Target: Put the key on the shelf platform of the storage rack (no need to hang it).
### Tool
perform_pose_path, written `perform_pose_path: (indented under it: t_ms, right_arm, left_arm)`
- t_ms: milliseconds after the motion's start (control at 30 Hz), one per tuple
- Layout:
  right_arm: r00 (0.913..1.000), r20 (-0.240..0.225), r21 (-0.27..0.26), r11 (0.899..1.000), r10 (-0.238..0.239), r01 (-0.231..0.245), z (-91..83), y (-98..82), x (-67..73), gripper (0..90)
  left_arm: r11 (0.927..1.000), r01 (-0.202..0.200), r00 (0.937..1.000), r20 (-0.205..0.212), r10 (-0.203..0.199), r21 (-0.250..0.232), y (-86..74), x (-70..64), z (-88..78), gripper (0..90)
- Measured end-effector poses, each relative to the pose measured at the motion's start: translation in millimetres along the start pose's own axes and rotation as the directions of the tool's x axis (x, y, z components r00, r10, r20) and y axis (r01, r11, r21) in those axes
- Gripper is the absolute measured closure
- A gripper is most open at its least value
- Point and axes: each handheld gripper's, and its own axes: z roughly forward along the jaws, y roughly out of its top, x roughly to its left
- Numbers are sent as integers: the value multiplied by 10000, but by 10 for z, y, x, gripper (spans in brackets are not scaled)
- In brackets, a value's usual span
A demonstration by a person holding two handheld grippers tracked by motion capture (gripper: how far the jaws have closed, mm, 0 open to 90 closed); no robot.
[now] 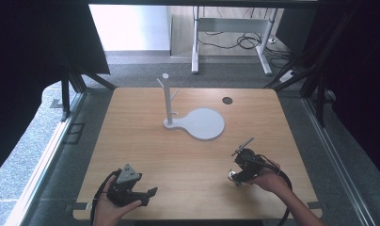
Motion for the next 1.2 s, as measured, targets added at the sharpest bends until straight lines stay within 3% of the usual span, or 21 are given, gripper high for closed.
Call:
perform_pose_path:
  t_ms: [267, 800, 1200]
  right_arm:
    - [9995, 196, 284, 9993, -245, 240, 109, 8, 53, 438]
    - [9992, 293, 547, 9982, -253, 237, 234, -15, 76, 465]
    - [9999, 65, 654, 9978, -124, 119, 255, -6, 59, 631]
  left_arm:
    - [10000, -32, 10000, 29, 32, 44, 0, -9, 21, 244]
    - [10000, 38, 10000, -50, -38, -2, -5, 7, 11, 244]
    - [10000, 48, 10000, -49, -48, 16, -9, 14, 17, 244]
